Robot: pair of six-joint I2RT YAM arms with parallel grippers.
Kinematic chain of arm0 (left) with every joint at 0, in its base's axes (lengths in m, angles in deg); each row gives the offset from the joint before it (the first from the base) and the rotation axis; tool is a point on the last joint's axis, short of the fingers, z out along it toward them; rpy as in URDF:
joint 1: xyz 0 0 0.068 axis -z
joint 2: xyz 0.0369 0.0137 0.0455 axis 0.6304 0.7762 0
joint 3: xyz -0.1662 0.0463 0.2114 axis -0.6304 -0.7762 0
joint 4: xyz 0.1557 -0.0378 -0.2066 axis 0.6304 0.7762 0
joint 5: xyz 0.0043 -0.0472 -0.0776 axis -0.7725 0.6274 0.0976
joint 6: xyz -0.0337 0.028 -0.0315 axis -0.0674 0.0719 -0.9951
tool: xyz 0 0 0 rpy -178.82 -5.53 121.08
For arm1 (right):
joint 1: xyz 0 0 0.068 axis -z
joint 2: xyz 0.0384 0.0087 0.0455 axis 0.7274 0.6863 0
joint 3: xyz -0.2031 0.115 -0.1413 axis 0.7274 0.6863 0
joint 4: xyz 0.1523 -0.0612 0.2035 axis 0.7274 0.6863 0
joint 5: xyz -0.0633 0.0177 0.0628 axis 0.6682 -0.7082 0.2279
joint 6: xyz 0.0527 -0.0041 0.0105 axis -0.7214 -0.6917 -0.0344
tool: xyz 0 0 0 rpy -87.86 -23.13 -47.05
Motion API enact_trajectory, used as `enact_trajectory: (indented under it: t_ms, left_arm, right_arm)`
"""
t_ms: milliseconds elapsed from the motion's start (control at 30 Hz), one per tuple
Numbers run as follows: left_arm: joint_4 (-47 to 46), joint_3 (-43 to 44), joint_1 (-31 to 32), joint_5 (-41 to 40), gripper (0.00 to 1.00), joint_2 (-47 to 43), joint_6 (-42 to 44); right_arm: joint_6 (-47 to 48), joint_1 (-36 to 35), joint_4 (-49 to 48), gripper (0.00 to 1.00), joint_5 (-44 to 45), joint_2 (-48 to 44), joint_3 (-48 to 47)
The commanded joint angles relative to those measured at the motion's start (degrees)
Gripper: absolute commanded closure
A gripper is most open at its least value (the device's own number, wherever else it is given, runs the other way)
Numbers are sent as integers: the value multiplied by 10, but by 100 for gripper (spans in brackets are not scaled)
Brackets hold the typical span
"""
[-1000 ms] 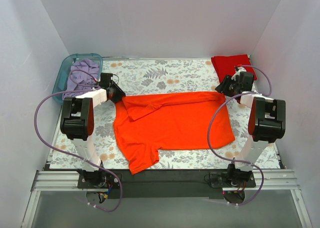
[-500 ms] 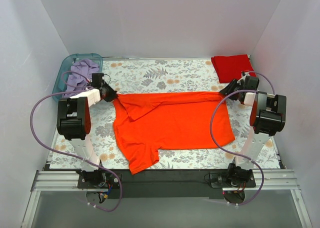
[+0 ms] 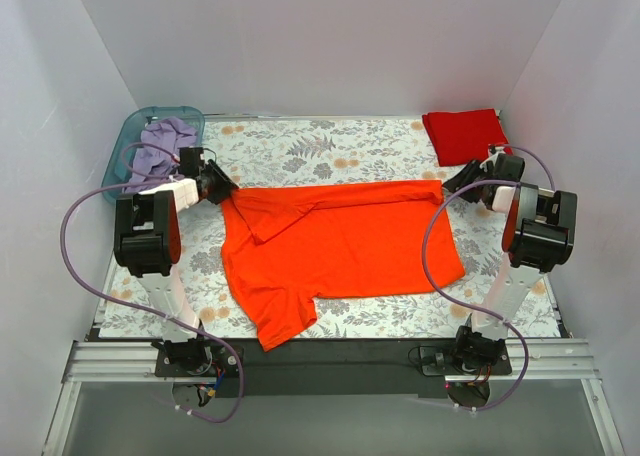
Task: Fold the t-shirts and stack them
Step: Fold the tshirt
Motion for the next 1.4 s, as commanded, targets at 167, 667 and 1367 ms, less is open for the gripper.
enact_trajectory:
  t_ms: [167, 667, 1367]
  left_arm:
    - [43, 7, 3, -15, 37, -81, 29]
    - [85, -62, 129, -56, 20, -226, 101]
    - [70, 38, 254, 32, 15, -39, 277]
  right_arm:
    - [7, -1, 6, 55, -14, -114, 27]
    - [60, -50, 93, 51, 16, -311, 169]
    - [99, -239, 122, 51, 9, -362, 228]
